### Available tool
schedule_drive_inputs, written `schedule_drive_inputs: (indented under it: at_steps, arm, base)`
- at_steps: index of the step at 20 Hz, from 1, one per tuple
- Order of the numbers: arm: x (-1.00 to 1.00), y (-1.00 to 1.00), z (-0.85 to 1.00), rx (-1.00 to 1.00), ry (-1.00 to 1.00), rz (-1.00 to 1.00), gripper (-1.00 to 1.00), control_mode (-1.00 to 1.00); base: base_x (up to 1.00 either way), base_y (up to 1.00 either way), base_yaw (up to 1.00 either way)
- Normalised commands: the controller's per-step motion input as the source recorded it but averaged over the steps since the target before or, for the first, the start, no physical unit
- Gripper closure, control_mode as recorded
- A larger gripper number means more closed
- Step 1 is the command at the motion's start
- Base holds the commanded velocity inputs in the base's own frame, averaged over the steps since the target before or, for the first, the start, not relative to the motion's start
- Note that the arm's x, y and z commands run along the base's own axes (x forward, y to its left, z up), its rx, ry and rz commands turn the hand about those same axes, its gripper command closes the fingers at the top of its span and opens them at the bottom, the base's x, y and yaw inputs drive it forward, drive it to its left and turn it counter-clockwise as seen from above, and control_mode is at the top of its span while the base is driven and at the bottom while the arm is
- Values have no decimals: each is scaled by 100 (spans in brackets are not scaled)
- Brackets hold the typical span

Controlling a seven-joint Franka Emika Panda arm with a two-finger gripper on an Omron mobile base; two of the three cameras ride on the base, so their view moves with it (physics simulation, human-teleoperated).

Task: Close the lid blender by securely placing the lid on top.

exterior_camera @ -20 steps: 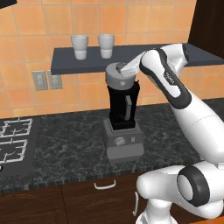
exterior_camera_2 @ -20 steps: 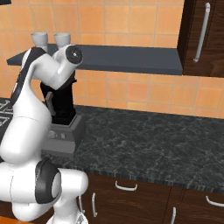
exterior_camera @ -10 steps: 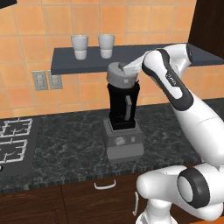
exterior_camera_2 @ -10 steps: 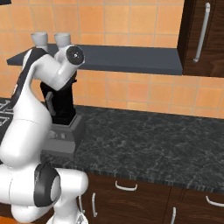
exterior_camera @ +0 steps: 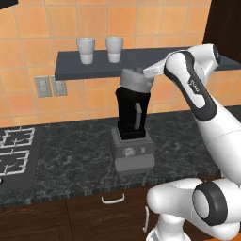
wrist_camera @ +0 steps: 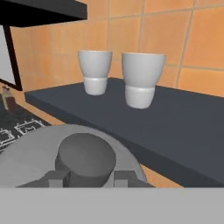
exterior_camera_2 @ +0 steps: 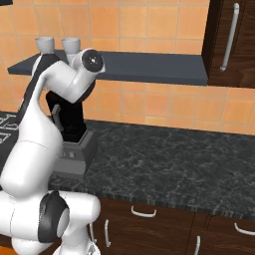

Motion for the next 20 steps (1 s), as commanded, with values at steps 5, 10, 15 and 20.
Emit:
schedule_drive_inputs:
  at_steps: [5,10,15,20]
  arm:
    - [27,2,4,0,0,-2,100,-100]
    - [7,9,3,0,-7,0,100,-100]
    - [-17,1,0,0,-3,0,100,-100]
    - [-67,-1,14,0,0,0,100,-100]
  base:
    - [0,0,0]
    - [0,0,0]
    - [0,0,0]
    - [0,0,0]
